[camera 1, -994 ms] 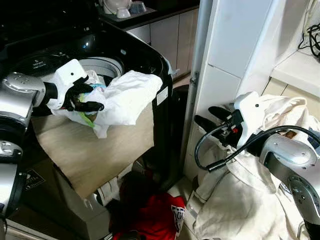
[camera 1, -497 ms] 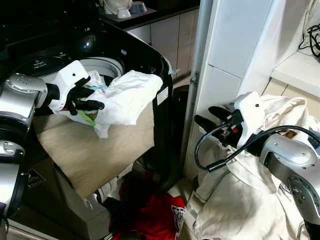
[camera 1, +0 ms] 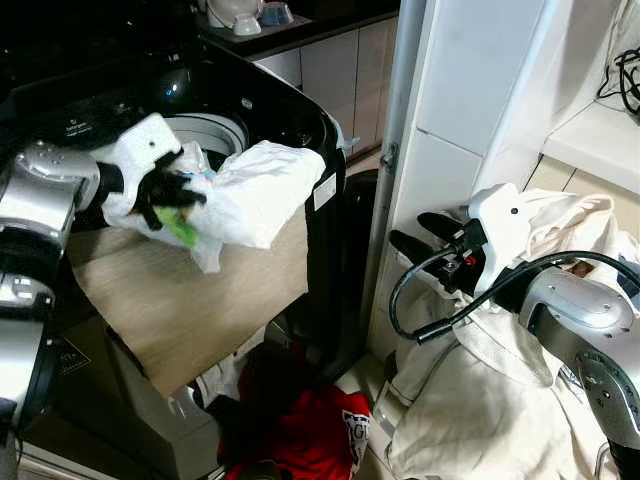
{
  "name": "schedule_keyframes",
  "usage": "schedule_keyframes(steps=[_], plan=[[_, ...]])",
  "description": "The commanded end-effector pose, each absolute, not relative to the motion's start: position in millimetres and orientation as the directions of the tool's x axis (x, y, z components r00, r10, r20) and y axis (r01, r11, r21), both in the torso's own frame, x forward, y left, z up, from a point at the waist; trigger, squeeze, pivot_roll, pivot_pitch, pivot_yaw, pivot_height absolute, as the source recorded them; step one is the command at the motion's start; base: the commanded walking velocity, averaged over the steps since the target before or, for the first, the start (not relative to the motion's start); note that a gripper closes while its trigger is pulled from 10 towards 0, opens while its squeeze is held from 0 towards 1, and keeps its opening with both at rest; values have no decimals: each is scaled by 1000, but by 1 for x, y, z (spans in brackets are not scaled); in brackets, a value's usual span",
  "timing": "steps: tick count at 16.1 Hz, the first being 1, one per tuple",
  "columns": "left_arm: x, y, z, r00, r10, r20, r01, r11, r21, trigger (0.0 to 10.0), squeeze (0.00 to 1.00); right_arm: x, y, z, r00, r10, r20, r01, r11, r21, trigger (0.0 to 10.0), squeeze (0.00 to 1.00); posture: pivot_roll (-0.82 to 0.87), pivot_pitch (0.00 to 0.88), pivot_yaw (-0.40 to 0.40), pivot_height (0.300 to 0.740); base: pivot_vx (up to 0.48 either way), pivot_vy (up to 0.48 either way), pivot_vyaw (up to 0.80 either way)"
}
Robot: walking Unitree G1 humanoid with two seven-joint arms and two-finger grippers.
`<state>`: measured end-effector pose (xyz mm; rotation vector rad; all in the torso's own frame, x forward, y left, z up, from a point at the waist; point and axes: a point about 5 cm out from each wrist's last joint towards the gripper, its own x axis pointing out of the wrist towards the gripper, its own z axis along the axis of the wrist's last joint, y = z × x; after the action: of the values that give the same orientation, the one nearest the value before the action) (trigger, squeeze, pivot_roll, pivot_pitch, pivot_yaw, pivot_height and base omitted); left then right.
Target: Clothes washing
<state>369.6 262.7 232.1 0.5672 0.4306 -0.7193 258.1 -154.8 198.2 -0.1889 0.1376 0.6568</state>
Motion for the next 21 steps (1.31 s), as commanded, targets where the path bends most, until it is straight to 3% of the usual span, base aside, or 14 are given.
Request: schedule_keyframes(steps=[1,2,5,6,8,10,11,12,13,18,21], plan=[[376,265,251,754,-454,-474,645,647,405,0,0,261,-156,204,790,589,-169,-611,778,-148,10000,0,-100,0,83,740,0,0,0],[385,267,275,871,-364,-331,488,718,495,0,0,262,-157,204,793,585,-168,-607,780,-150,10000,0,-100,0,84,740,0,0,0],[392,266,312,956,-262,-129,286,752,593,0,0,263,-157,205,797,581,-163,-603,783,-155,10000,0,-102,0,83,740,0,0,0],[392,271,356,984,-95,150,-41,701,712,0,0,264,-157,205,802,576,-158,-597,787,-158,10000,0,-100,0,83,740,0,0,0],[384,272,399,913,1,407,-339,556,759,0,0,266,-158,206,811,565,-152,-584,794,-165,10000,0,-103,0,89,740,0,0,0],[386,271,396,926,2,377,-321,527,787,0,0,266,-158,206,812,564,-150,-583,795,-166,10000,0,-103,0,89,740,0,0,0],[396,271,364,984,14,179,-162,503,849,10000,0,266,-156,206,811,566,-148,-585,794,-165,10000,0,-104,0,93,740,0,0,0],[402,271,326,999,-4,-35,31,584,811,10000,0,264,-154,205,806,573,-150,-591,790,-161,10000,0,-110,0,100,740,0,0,0],[403,270,300,984,-47,-172,160,656,738,10000,1000,262,-153,204,800,580,-153,-599,785,-157,10000,0,-110,0,100,740,0,0,0],[403,272,280,957,-50,-286,232,724,649,10000,1000,260,-151,203,782,600,-167,-622,768,-151,10000,0,-112,0,93,740,0,0,0],[402,279,296,980,2,-199,136,726,674,10000,1000,262,-152,203,783,599,-168,-621,768,-156,10000,0,-106,0,86,740,0,0,0]])
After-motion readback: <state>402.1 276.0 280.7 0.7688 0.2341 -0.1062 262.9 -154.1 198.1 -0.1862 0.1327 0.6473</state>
